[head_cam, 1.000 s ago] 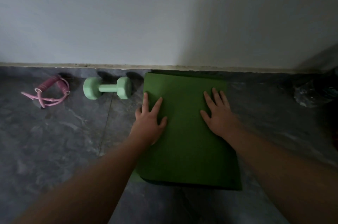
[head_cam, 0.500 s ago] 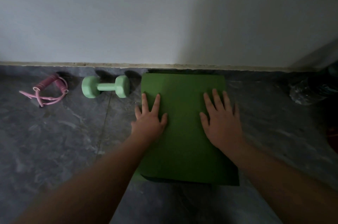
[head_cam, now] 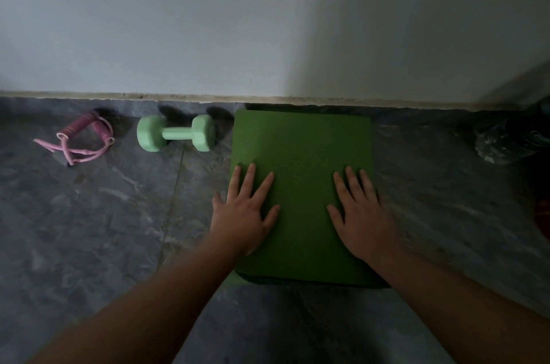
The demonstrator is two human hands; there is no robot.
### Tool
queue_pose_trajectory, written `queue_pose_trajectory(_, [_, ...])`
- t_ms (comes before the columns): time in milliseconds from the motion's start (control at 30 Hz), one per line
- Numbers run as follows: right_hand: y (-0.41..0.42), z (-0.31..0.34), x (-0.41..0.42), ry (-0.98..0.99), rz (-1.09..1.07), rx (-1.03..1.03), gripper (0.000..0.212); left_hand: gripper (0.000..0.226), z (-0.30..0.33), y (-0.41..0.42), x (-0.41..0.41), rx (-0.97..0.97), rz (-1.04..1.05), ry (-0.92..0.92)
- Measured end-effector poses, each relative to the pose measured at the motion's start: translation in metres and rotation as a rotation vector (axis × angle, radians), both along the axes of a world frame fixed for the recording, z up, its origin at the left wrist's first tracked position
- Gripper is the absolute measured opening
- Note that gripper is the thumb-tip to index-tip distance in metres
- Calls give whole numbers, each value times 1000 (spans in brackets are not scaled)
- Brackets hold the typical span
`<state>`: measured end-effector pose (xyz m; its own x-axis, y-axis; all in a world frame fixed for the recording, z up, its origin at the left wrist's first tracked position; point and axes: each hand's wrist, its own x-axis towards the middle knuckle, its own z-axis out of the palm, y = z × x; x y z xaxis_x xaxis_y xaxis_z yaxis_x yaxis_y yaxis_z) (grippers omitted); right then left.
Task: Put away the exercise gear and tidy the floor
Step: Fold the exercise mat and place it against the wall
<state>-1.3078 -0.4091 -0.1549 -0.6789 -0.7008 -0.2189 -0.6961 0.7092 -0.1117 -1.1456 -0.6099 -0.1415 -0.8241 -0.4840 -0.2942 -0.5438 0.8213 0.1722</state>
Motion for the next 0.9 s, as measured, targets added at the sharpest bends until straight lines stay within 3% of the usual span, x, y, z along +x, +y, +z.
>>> queue_pose_trajectory(367, [-2,-9,2,11,-15,14,68,66,-13,9,-3,-17,29,-18])
queue_pose_trajectory(600, [4,4,11,108,2,3,64,65,7,34,19,-50,-124,25])
queue_pose_trajectory(800, [31,33,51,138,224,-99,67,67,9,44,34,-80,-136,76])
queue_pose_trajectory(900, [40,29,64,80,220,-60,67,66,6,52,41,-90,-154,77])
